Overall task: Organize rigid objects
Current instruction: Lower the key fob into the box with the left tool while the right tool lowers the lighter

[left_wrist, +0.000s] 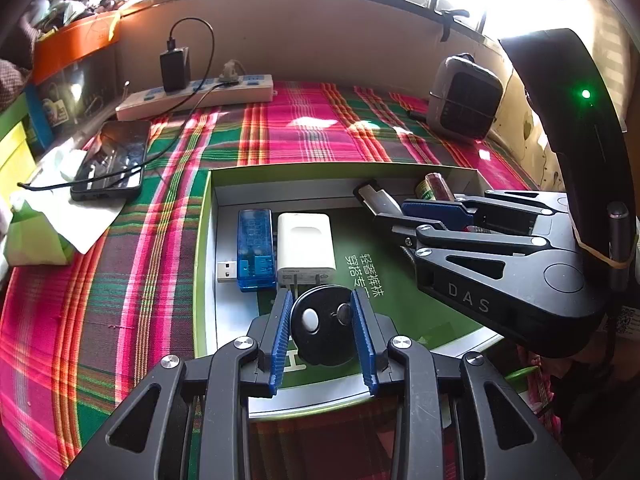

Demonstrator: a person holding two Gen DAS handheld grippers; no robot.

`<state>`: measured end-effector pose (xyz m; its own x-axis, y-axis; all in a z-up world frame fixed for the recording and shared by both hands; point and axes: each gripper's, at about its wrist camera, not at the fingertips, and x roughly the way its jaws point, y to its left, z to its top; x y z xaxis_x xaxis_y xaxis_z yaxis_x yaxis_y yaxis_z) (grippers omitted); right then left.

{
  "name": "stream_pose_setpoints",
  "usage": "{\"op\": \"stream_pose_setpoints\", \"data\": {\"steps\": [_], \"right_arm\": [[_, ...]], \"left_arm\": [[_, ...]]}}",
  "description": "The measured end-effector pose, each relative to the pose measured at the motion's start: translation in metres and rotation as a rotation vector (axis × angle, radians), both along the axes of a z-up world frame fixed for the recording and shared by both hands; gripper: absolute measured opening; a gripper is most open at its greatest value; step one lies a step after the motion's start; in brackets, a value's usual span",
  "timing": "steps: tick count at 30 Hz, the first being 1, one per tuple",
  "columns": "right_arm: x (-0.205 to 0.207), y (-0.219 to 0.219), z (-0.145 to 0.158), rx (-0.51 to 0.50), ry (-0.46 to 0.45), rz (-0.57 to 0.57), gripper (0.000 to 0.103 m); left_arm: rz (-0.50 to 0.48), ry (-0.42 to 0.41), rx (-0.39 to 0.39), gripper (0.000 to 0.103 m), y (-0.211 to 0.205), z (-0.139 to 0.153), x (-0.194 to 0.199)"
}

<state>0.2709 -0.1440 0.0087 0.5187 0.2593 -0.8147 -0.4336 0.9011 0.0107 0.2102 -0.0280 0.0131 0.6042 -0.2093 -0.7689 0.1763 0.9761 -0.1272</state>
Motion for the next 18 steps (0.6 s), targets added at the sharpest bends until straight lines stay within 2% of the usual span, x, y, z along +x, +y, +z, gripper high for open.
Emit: {"op": "stream_pose_setpoints", "data": {"steps": [18], "right_arm": [[0.0018,0.0022,-0.0046,0.001,0.015,0.008,0.025]], "left_arm": [[0.001,-0.004,0.011,0.029,-0.0002,-0.0005,-0.0001]]}}
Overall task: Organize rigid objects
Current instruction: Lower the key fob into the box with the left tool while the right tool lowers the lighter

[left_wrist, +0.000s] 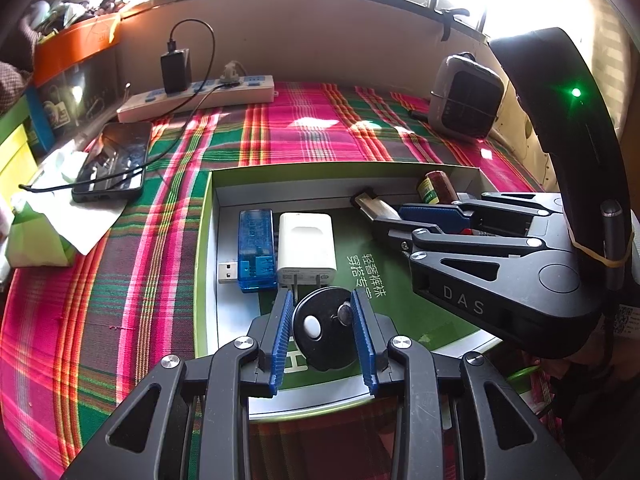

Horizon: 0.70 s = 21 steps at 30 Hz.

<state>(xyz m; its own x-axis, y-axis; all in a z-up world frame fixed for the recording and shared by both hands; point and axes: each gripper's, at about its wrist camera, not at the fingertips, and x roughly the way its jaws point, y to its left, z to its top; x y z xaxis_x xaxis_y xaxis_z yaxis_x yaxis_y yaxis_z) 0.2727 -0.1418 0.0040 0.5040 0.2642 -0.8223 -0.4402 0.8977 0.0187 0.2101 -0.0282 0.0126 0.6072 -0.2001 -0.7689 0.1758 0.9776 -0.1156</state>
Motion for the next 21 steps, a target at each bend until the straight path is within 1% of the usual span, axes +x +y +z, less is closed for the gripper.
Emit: {"op": "stream_pose_setpoints", "data": {"steps": [16,21], "right_arm": [[-0.0011,0.0002,0.0006,-0.008,-0.004,0.000,0.025],[-0.0025,-0.0008,0.0031,-0.002,-0.008,-0.008,0.027]], "left_arm": [[0.010,0.005,0.002,0.030,0.0011,0.0000,-0.0001],[0.008,0.008,-0.008,0.033,0.0010,0.0013,-0.0005]]}}
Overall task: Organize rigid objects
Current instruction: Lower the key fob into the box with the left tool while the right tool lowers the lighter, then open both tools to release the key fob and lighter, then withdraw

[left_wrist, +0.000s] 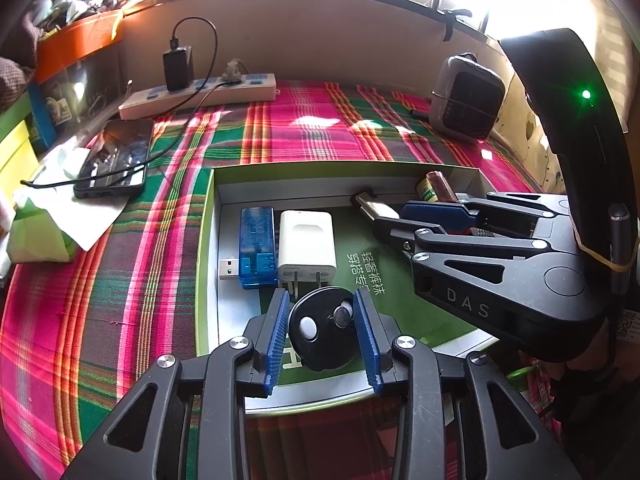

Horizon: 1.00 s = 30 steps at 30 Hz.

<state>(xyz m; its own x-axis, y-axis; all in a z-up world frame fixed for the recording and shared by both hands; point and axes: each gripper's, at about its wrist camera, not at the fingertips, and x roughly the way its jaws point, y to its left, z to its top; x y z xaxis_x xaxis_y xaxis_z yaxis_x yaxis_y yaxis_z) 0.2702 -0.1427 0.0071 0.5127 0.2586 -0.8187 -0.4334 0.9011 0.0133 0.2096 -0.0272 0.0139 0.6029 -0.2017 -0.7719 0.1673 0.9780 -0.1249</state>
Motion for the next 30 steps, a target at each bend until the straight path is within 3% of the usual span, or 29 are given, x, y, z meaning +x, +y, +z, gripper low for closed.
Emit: {"op": "stream_pose_setpoints", "data": {"steps": [8,14,30], "right_arm": [[-0.004,-0.003,0.006,0.010,-0.012,-0.008,0.036],[-0.012,-0.008,0.013,0.021,-0.025,-0.022,0.037],[-0.055,-0.034,0.043,0.085,-0.087,-0.081,0.037]], "left_arm": [[0.002,-0.005,-0.004,0.038,-0.001,0.005,-0.005],[-0.001,-0.025,-0.004,0.043,-0.003,0.014,-0.012],[-0.008,-0.083,0.009,0.043,-0.007,0.036,-0.045]]}}
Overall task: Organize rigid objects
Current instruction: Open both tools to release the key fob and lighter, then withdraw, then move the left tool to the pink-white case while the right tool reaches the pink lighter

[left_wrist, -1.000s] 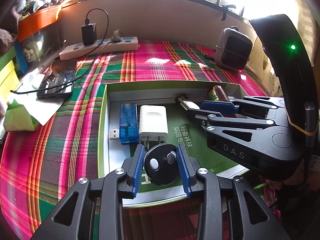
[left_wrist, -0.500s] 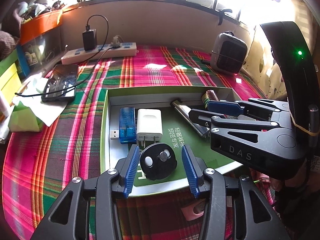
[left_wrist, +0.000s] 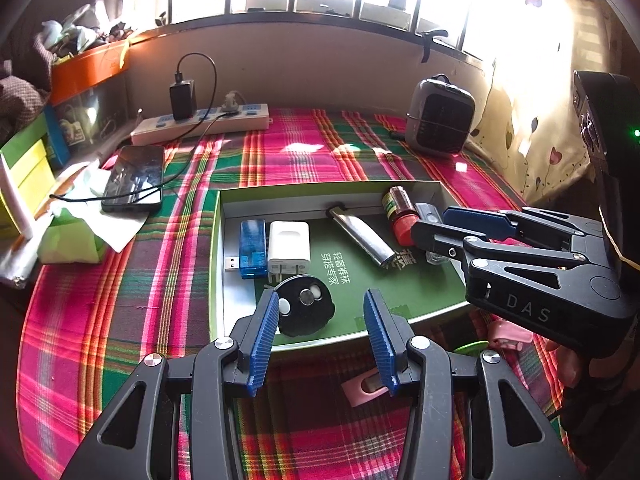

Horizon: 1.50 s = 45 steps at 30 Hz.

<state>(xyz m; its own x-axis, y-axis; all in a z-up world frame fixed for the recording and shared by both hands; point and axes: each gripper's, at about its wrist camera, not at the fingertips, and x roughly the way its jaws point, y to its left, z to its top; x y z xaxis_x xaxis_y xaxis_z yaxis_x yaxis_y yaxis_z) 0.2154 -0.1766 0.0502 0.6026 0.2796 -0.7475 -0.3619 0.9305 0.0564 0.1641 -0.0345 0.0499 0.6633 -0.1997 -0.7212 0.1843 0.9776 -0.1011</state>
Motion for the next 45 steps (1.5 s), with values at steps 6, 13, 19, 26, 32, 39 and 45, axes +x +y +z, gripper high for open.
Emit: {"op": "stream_pose_setpoints", "data": {"steps": [6,13,19,26,32,39,45], "right_arm": [[-0.020,-0.015,0.005,0.019,-0.013,-0.031,0.037],[-0.043,-0.032,0.010,0.034,-0.035,-0.061,0.037],[-0.065,-0.056,0.010,0.061,-0.040,-0.120,0.037],[-0.087,-0.082,0.003,0.066,-0.040,-0.186,0.044],[-0.095,-0.095,-0.014,0.082,0.001,-0.207,0.046],[-0.089,-0.092,-0.032,0.065,0.045,-0.148,0.048],[-0.086,-0.087,-0.041,0.064,0.079,-0.107,0.049]], "left_arm": [[-0.007,-0.022,0.008,0.043,-0.003,0.006,-0.014],[-0.021,-0.030,-0.025,0.043,-0.002,0.008,-0.028],[-0.026,-0.020,-0.067,0.043,0.006,0.004,-0.036],[-0.057,0.008,-0.094,0.044,0.007,-0.005,-0.040],[-0.082,0.048,-0.095,0.044,0.003,-0.018,-0.038],[-0.121,0.088,-0.078,0.045,-0.005,-0.030,-0.034],[-0.155,0.111,-0.085,0.045,-0.011,-0.036,-0.033]]}}
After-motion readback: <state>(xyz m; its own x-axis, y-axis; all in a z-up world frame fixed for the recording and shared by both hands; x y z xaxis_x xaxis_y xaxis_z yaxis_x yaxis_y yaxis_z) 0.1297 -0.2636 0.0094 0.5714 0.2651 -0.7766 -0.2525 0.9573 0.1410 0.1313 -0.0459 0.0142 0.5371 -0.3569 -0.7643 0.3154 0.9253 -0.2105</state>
